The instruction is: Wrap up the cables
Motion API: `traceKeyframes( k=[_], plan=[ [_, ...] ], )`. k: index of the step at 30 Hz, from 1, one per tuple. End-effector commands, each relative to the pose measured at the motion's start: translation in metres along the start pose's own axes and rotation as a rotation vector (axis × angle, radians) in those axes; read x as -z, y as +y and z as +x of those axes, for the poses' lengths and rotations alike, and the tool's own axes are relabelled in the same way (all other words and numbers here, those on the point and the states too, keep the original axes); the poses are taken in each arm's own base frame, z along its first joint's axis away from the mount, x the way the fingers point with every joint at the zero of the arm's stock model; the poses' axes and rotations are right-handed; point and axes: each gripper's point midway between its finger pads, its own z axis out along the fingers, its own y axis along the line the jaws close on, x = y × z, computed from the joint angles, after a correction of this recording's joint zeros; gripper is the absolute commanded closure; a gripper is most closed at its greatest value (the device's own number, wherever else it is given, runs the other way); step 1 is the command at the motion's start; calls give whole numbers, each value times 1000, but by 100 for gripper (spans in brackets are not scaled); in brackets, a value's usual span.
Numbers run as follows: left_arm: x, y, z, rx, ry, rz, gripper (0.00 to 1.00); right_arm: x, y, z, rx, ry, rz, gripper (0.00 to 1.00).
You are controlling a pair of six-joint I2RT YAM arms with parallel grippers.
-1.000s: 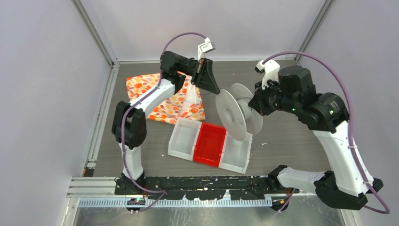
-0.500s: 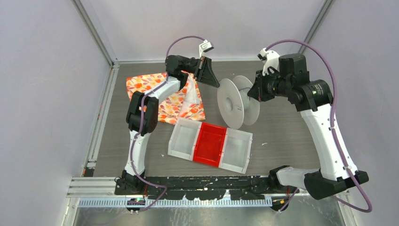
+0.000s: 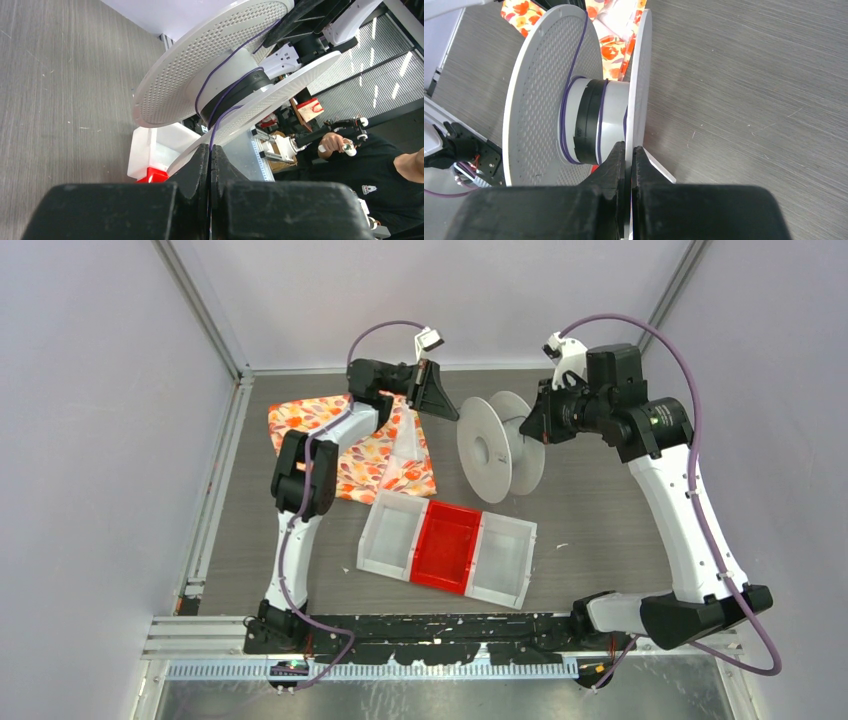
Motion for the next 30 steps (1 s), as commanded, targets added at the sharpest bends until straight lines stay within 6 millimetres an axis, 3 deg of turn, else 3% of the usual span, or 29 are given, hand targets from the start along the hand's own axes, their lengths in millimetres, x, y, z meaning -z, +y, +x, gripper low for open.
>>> traceKeyframes(
  k=[1, 7, 14, 20, 24, 30],
  plan=[
    [-10, 16, -12, -14, -93, 19, 100, 22, 76, -48, 57, -198, -364, 99],
    [-9, 17, -8, -8, -92, 25, 100, 20, 77, -50, -60, -228, -526, 99],
    [-9, 0, -6, -33, -70, 24, 100, 4, 55, -25, -45, -137, -473, 99],
    [-9, 2, -6, -11, -82, 24, 100, -16, 37, -15, 23, -141, -396, 99],
    [-9, 0, -10, -9, -97, 25, 100, -18, 46, -22, 71, -185, -453, 99],
    [-9, -16, -15, -27, -74, 23, 100, 9, 69, -34, 125, -249, -557, 99]
  ],
)
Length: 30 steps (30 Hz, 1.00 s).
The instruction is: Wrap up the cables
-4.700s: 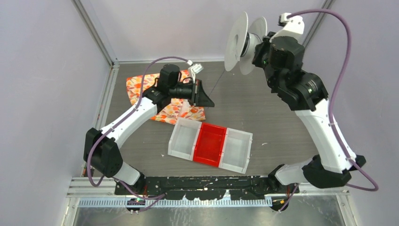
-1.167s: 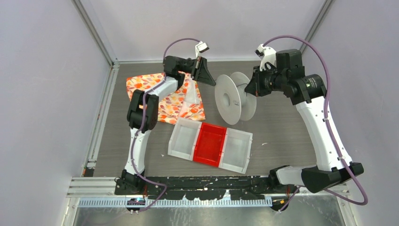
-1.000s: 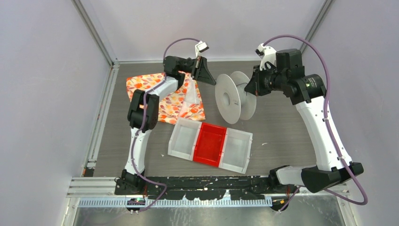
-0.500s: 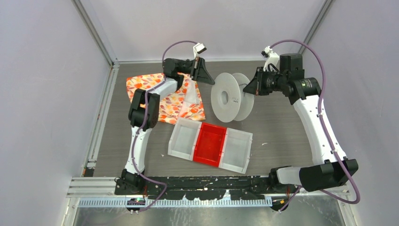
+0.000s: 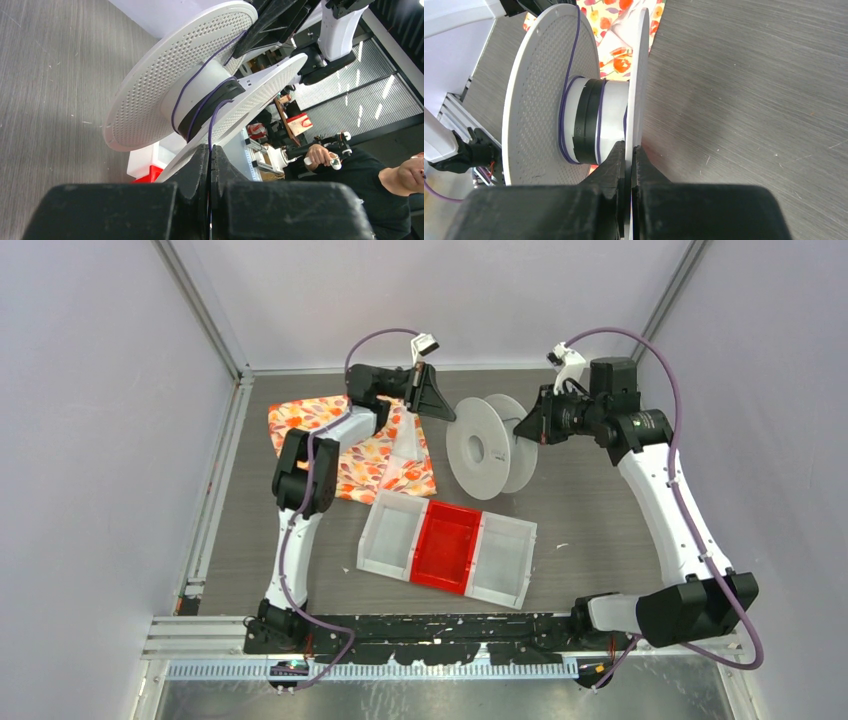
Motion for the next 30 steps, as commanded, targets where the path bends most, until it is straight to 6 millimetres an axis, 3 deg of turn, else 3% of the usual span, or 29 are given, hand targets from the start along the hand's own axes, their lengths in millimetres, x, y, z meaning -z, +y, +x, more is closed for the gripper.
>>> traceKeyframes(
  k=[1, 16, 22, 25, 30],
  plan=[
    [-17, -44, -14, -105, -13, 34, 100, 44, 107, -44, 214, -180, -441, 99],
    [-19, -120, -26, -208, -18, 50, 98, 122, 166, -41, 354, -260, -595, 99],
    [-21, -170, -29, -278, -25, 67, 94, 151, 182, -38, 413, -311, -597, 99],
    [-25, -192, -28, -306, -30, 74, 95, 153, 178, -38, 465, -387, -552, 99],
    [-32, -207, -31, -328, -34, 68, 100, 151, 178, -37, 584, -531, -566, 99]
  ],
)
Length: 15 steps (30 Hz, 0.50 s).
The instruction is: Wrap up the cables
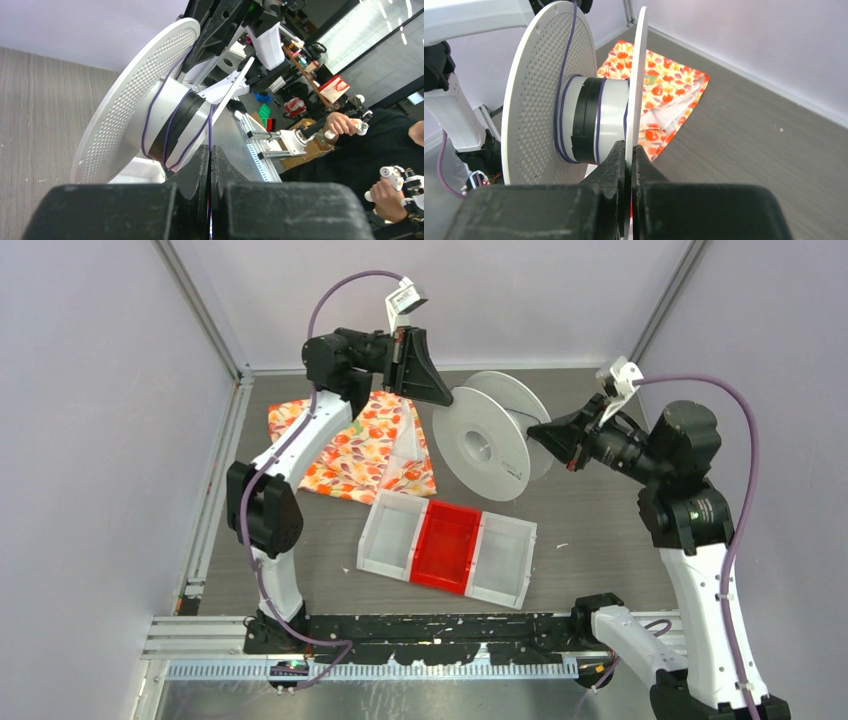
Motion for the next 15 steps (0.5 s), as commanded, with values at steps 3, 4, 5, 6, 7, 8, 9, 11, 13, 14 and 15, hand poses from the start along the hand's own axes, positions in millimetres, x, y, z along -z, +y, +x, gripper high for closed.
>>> traceKeyframes(
  k=[3, 4, 5, 6, 7, 8, 9, 11, 13, 14, 15],
  plan=[
    [-11, -6, -22, -11, -69, 2, 99, 18, 84, -28, 264, -189, -431, 100],
    [-11, -8, -23, -12, -66, 3, 99, 17, 82, -27, 280, -194, -430, 99],
    [-11, -11, -24, -14, -63, 4, 97, 15, 80, -26, 286, -195, -425, 99],
    [-11, -13, -25, -16, -63, 4, 94, 13, 79, -25, 293, -193, -426, 99],
    [-11, -15, -25, -20, -63, 4, 91, 13, 78, -25, 301, -189, -427, 99],
    [-11, -15, -25, -22, -62, 3, 88, 13, 78, -23, 295, -177, -431, 99],
    [-10, -15, -27, -21, -67, -2, 86, 14, 79, -23, 319, -174, -436, 100],
    [-8, -14, -29, -21, -79, -10, 85, 17, 81, -23, 348, -168, -438, 99],
    [-4, -12, -34, -23, -97, -23, 84, 20, 81, -20, 359, -152, -431, 99],
    [0, -10, -37, -14, -110, -36, 83, 21, 81, -20, 364, -150, -422, 99],
    [3, -8, -39, -15, -118, -48, 83, 23, 81, -19, 371, -147, -415, 99]
  ],
)
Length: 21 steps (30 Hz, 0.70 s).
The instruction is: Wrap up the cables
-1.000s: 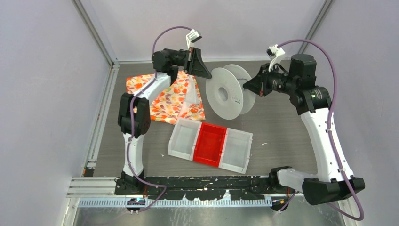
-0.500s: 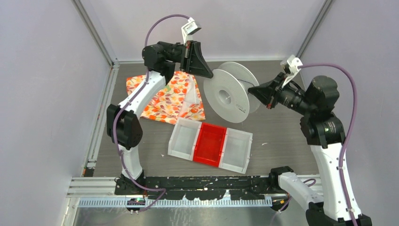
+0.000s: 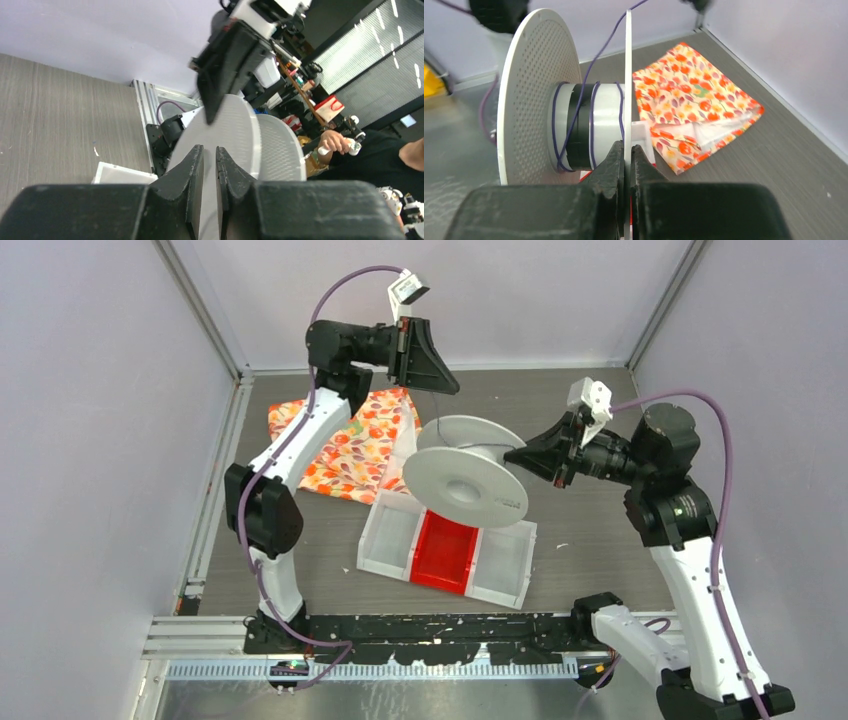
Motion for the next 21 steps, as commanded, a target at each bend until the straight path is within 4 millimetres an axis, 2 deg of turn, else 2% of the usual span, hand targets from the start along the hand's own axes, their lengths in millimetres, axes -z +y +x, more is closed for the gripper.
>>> traceKeyframes(
  k=[1, 4, 11, 16, 17, 21],
  plan=[
    [13, 7, -21, -21, -83, -54, 82, 18, 46, -46, 230, -102, -137, 99],
    [22, 13, -23, -19, -106, -94, 81, 20, 46, -47, 239, -99, -117, 99],
    [31, 7, -23, -74, -139, -176, 81, 19, 28, -44, 223, -69, -25, 99],
    [41, 15, -25, -126, -172, -367, 81, 17, 14, -38, 196, -43, 32, 99],
    [44, 19, -20, -99, -164, -413, 81, 16, 12, -37, 182, -33, 39, 99],
    [50, 15, -23, -144, -164, -492, 82, 12, -4, -34, 93, -3, 107, 100]
  ],
)
